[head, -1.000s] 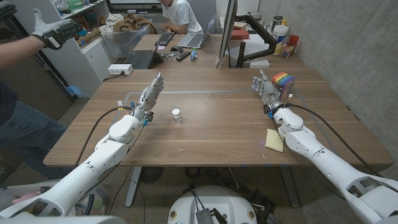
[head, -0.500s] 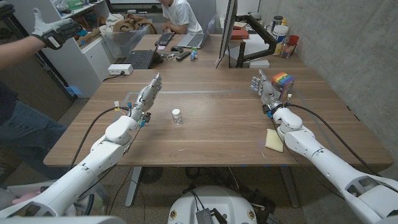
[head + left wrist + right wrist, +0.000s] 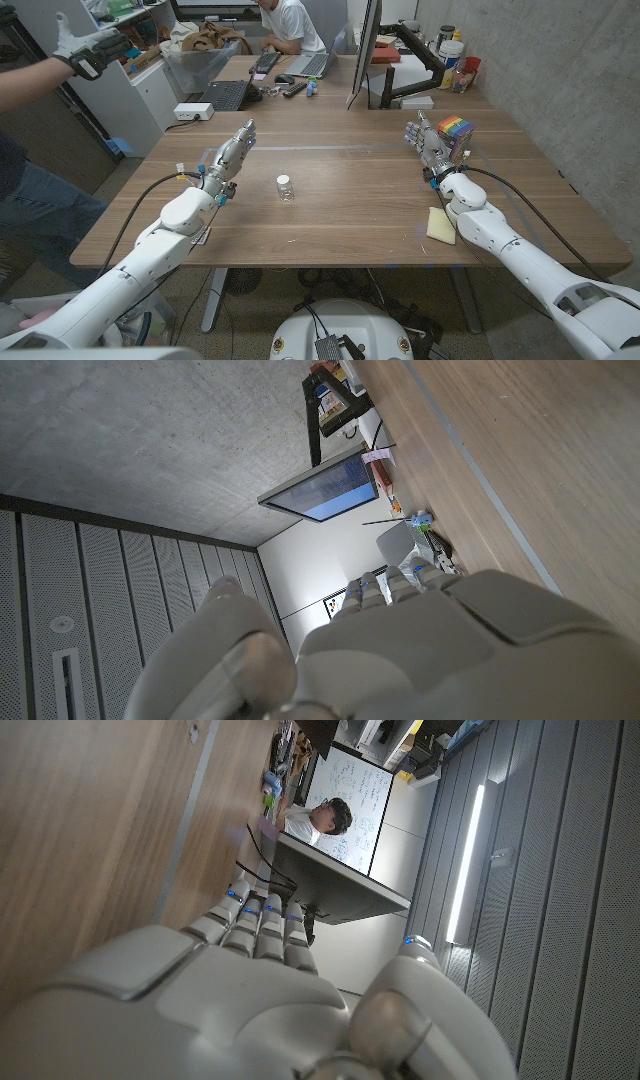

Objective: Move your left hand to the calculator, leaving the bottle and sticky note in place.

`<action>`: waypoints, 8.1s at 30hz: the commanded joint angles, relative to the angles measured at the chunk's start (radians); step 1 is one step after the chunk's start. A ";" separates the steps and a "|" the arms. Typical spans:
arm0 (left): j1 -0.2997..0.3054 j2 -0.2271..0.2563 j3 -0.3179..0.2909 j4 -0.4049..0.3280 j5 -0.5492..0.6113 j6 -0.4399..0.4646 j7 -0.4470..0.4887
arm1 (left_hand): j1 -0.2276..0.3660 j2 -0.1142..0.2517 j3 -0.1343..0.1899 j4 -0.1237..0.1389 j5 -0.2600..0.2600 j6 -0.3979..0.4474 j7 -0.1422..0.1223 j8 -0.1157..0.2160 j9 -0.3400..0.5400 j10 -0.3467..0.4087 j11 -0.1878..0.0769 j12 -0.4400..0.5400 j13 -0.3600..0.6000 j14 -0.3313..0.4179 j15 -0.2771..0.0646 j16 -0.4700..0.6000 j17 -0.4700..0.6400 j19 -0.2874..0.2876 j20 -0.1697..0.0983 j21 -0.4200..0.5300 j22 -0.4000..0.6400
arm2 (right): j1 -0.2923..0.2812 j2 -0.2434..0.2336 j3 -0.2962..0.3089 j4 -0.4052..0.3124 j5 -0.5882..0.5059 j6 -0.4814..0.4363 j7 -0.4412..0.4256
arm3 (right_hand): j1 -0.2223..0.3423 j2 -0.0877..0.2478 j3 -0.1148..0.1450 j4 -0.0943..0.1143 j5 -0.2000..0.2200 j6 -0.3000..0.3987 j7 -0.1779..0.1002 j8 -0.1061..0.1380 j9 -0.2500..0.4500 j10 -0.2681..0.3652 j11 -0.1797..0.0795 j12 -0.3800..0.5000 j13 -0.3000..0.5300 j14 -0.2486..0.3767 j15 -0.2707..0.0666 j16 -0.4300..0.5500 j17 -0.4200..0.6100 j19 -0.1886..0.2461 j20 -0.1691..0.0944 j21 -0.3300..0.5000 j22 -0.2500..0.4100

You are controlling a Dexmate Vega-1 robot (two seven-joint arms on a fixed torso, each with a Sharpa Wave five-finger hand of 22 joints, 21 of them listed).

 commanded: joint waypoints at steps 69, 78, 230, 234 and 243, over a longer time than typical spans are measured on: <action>0.271 0.176 -0.201 -0.166 0.054 -0.051 0.027 | 0.073 0.018 0.011 -0.035 -0.018 0.027 -0.012 0.004 0.003 0.019 -0.005 0.006 0.005 0.025 -0.009 0.005 0.005 0.005 0.005 0.007 0.002 | -0.004 0.011 -0.007 -0.024 -0.021 0.034 -0.052 | 0.012 0.025 -0.002 -0.017 0.002 0.038 -0.010 0.002 0.004 0.011 -0.009 -0.002 0.004 0.002 -0.006 -0.004 0.004 0.020 -0.013 -0.034 0.006; 0.319 0.190 -0.237 -0.199 0.066 -0.042 0.035 | 0.084 0.021 0.013 -0.040 -0.020 0.029 -0.012 0.004 0.003 0.021 -0.004 0.006 0.005 0.024 -0.006 0.005 0.005 0.003 0.008 0.007 0.002 | -0.004 0.008 -0.010 -0.022 -0.017 0.032 -0.046 | 0.012 0.026 -0.003 -0.018 0.001 0.038 -0.009 0.001 0.005 0.013 -0.010 -0.002 0.004 0.003 -0.006 -0.004 0.004 0.022 -0.014 -0.037 0.006; 0.879 -0.107 -0.848 -0.486 0.762 0.070 -0.035 | 0.253 0.058 0.051 -0.132 -0.056 0.075 -0.071 0.017 0.009 0.061 -0.041 0.020 0.010 0.053 -0.030 0.012 0.006 0.009 0.027 0.019 0.005 | 0.019 -0.033 -0.039 -0.048 -0.090 -0.051 -0.115 | 0.010 0.032 -0.017 -0.027 -0.001 0.015 -0.017 -0.006 0.005 0.008 -0.011 -0.007 0.005 0.001 -0.003 -0.005 0.005 0.038 -0.008 -0.085 0.007; 0.877 -0.112 -0.850 -0.483 0.782 0.080 -0.029 | 0.258 0.058 0.051 -0.135 -0.056 0.081 -0.075 0.018 0.009 0.066 -0.044 0.021 0.010 0.057 -0.032 0.013 0.006 0.016 0.037 0.021 0.006 | 0.020 -0.033 -0.040 -0.046 -0.092 -0.053 -0.115 | 0.010 0.033 -0.017 -0.027 -0.001 0.015 -0.017 -0.006 0.005 0.008 -0.012 -0.007 0.005 0.001 -0.005 -0.005 0.005 0.039 -0.009 -0.087 0.007; 0.867 -0.104 -0.851 -0.473 0.801 0.113 -0.029 | 0.265 0.058 0.052 -0.139 -0.056 0.090 -0.078 0.020 0.009 0.071 -0.049 0.021 0.010 0.061 -0.037 0.012 0.007 0.018 0.043 0.022 0.006 | 0.031 -0.023 -0.047 -0.031 -0.100 -0.049 -0.109 | 0.010 0.033 -0.018 -0.028 -0.001 0.016 -0.018 -0.005 0.005 0.010 -0.010 -0.007 0.005 0.001 -0.004 -0.005 0.005 0.040 -0.009 -0.089 0.008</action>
